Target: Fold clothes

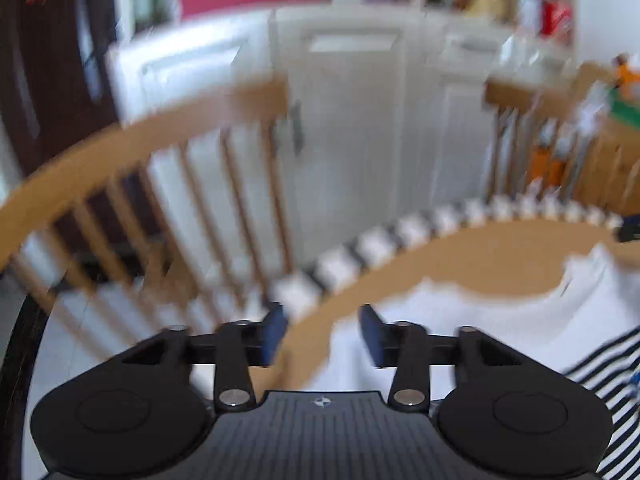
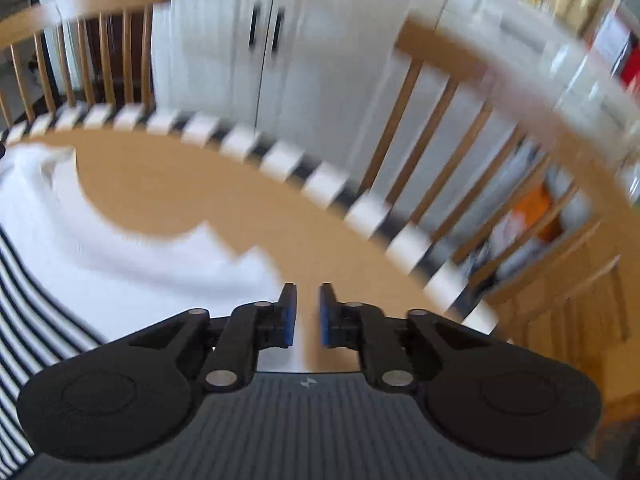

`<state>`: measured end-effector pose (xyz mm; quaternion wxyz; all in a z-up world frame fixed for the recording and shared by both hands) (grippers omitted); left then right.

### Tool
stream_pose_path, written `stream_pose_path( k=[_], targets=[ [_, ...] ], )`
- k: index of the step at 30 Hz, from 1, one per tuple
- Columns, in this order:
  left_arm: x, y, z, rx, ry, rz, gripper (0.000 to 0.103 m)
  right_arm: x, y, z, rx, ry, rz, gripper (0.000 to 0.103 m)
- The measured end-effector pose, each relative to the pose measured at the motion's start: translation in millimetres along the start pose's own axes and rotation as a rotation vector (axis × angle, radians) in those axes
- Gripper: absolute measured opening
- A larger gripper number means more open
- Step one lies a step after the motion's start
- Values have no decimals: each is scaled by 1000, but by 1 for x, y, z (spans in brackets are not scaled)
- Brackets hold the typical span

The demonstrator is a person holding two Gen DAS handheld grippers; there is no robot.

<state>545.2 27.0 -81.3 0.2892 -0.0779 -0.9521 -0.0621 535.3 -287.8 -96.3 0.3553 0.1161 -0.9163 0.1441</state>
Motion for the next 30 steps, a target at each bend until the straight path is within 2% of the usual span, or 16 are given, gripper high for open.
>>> stream_pose_path(
  k=[2, 3, 5, 8, 9, 11, 13, 14, 15, 18, 21, 25, 26, 27, 29, 30],
  targets=[
    [-6, -3, -17, -5, -35, 45, 70, -6, 0, -13, -67, -24, -56, 20],
    [-16, -8, -20, 0, -11, 63, 70, -13, 3, -15, -102, -11, -89, 25],
    [-36, -20, -22, -11, 43, 89, 70, -29, 17, -14, -106, 29, -141, 26],
    [-60, -38, -14, -98, 126, 107, 69, -43, 45, -4, 32, 95, -166, 26],
    [-64, -41, -10, -153, 142, 103, 69, -42, 50, -2, 63, 89, -164, 23],
    [-68, -47, -2, -232, 143, 98, 66, -40, 56, 0, 83, 97, -191, 3],
    [-67, -49, -2, -202, 141, 137, 45, -40, 61, -3, 106, 91, -176, 1],
    [-68, -50, -4, -193, 136, 122, 18, -40, 64, -5, 128, 82, -162, 1],
    [-69, -50, -7, -185, 130, 103, 2, -39, 62, -10, 113, 57, -142, 1],
    [-71, -48, -17, -184, 26, 27, 3, -36, 51, -26, 40, -14, -93, 1],
    [-82, -41, -16, -88, 46, 16, 4, -40, 48, -30, 15, -25, -67, 0],
    [-81, -36, -5, -43, 56, 27, 9, -58, 47, -17, -5, 10, -34, 3],
    [-77, -34, -6, -34, 50, 48, 20, -64, 46, -15, -21, 9, -26, 6],
    [-73, -32, -8, -24, 43, 70, 37, -64, 42, -16, -49, 5, -30, 8],
    [-65, -28, -11, -5, 30, 115, 57, -52, 34, -22, -107, -64, -45, 9],
    [-60, -26, -13, 5, 24, 137, 60, -44, 28, -24, -126, -98, -44, 15]
  ],
)
Point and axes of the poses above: each gripper's, at about its wrist camera, not at the fingertips, and x roughly against the way its jaws point, y to its left, z to its underside, the point moved 6 cm from there along -x, roughly the way its jaws point, and after that the axes turned 7 degrees about -y, right-handed, at the moved point
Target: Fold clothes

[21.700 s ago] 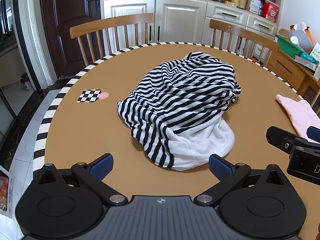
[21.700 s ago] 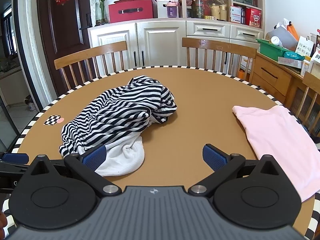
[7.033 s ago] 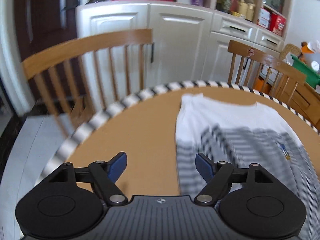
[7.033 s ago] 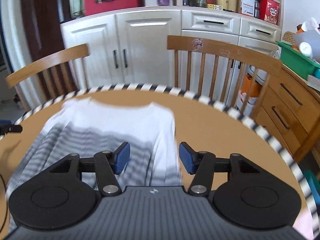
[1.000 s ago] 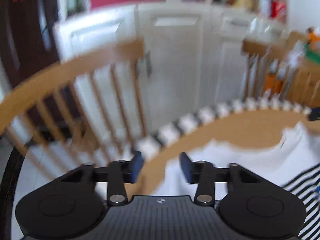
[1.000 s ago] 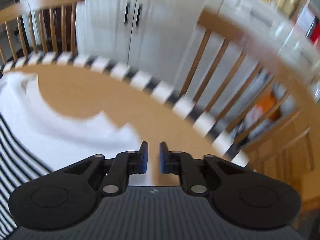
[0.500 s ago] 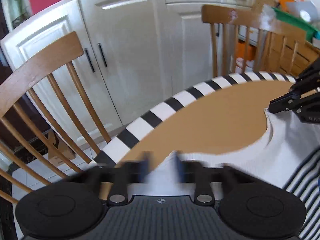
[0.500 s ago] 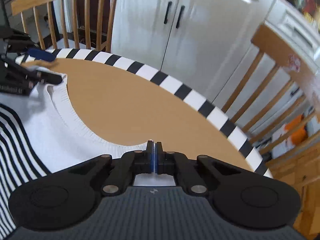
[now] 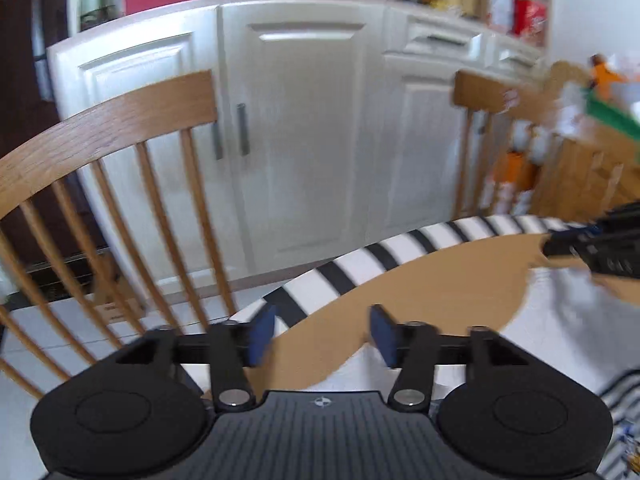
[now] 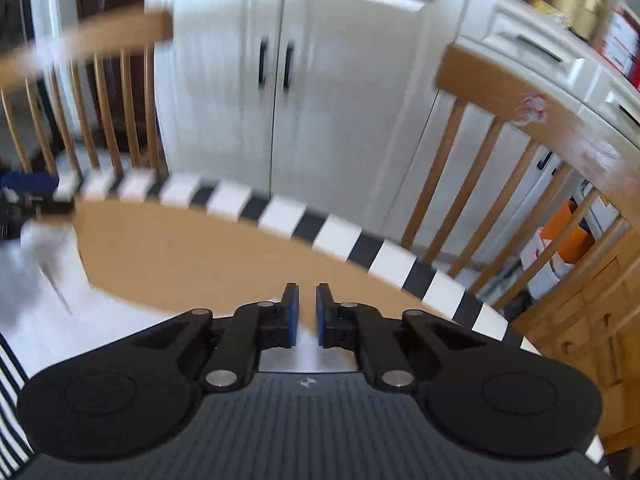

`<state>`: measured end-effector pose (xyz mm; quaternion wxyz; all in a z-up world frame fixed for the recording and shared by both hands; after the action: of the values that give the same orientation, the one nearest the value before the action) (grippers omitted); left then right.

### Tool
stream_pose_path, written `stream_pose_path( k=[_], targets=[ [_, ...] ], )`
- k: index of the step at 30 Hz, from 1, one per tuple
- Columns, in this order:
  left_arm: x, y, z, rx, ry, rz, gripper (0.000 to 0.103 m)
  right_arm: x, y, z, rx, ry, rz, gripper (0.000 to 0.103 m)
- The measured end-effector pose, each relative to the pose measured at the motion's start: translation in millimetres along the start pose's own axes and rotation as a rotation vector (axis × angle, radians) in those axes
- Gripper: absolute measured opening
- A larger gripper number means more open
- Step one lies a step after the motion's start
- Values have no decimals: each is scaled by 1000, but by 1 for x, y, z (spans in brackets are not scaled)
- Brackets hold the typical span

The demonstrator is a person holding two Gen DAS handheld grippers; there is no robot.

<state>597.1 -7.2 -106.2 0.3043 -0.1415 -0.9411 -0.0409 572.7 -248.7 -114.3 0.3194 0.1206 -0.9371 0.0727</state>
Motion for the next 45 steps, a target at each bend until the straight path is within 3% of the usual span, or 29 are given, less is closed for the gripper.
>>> stream_pose_path(
  k=[2, 7, 10, 12, 13, 16, 22, 26, 28, 29, 31, 33, 34, 37, 40, 45],
  targets=[
    [0, 3, 1, -37, 35, 22, 60, 11, -10, -1, -38, -13, -22, 22],
    [-10, 1, 15, -93, 155, 58, 52, 8, -21, 10, -67, 34, -78, 23],
    [-8, -5, 16, -77, 139, 86, 35, 0, -13, 16, -89, 68, -98, 22],
    [-6, -13, 15, -93, 133, 102, 11, -2, -4, 26, -103, 95, -105, 14],
    [-5, -18, 16, -108, 129, 109, 8, -1, -1, 27, -96, 83, -105, 8],
    [2, -30, 22, -187, 79, 82, 6, 0, 2, 24, -81, 58, -85, 2],
    [-7, -22, 19, -91, 0, -32, 5, -4, 5, 20, -80, 30, -52, 2],
    [-13, -25, 12, -107, -30, -72, 6, -7, 2, 23, -107, 33, -41, 7],
    [-12, -25, 10, -109, -38, -94, 12, -3, -5, 18, -116, 10, -18, 38],
    [-6, -21, 6, -79, -56, -105, 18, 4, -10, 15, -125, -19, -2, 38],
    [13, -10, -2, -13, -106, -115, 41, 31, -28, 9, -188, -97, -17, 38],
    [44, 3, -6, 31, -156, -102, 80, 64, -50, 7, -252, -157, -48, 39],
    [62, 10, -5, 39, -173, -90, 85, 81, -60, 10, -260, -167, -48, 42],
    [109, 26, 17, -2, -136, -56, 89, 129, -90, 37, -210, -123, -8, 47],
    [149, 49, 53, -18, -55, -101, 91, 163, -116, 76, -171, -34, 72, 48],
    [197, 82, 112, 115, 76, -175, 94, 200, -142, 148, -234, 127, 154, 46]
  ],
)
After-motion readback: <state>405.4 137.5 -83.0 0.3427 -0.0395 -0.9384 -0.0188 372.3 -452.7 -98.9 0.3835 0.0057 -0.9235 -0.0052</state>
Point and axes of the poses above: each gripper's, at about its wrist camera, not at the fingertips, and x roughly against the way its jaws point, y to its left, z to its underside, the point moved 6 cm from there along -x, roughly the way its jaws point, and after that the axes turned 7 degrees about -y, right-handed, at the moved point
